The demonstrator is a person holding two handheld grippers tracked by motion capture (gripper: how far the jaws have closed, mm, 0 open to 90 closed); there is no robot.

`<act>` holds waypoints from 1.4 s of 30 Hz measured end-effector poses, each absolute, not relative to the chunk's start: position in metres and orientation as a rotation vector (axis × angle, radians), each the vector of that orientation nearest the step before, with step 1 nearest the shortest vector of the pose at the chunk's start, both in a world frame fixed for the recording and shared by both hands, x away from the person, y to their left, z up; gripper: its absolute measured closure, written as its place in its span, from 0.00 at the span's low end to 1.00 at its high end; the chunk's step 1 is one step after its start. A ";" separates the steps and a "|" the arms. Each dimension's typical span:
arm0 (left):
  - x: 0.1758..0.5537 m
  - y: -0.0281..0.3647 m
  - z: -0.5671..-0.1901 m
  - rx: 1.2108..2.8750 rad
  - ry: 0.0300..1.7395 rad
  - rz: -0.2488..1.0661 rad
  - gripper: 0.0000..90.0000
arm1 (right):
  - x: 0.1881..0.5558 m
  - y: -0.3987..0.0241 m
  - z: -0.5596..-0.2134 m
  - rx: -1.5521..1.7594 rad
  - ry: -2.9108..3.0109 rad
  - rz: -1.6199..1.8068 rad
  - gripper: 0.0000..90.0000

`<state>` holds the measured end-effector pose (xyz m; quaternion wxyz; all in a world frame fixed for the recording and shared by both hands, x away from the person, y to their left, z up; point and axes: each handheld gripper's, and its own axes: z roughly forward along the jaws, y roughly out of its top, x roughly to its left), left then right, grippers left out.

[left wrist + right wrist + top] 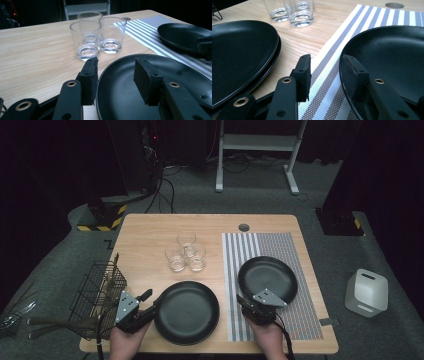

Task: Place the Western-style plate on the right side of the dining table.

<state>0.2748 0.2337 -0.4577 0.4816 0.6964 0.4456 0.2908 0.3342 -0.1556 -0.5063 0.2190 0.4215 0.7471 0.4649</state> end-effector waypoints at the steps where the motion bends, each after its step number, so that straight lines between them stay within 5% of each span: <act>1: 0.275 0.233 -0.456 1.691 1.083 0.710 0.57 | 0.334 -0.157 -0.506 1.173 2.067 1.295 0.67; 12: 0.274 0.230 -0.434 1.681 1.049 0.701 0.48 | 0.332 -0.156 -0.505 1.167 2.072 1.276 0.66; 23: 0.263 0.237 -0.409 1.623 1.028 0.727 0.48 | 0.331 -0.156 -0.506 1.196 2.093 1.329 0.57; 42: 0.244 0.232 -0.381 1.625 0.974 0.735 0.48 | 0.329 -0.150 -0.509 1.176 2.121 1.332 0.55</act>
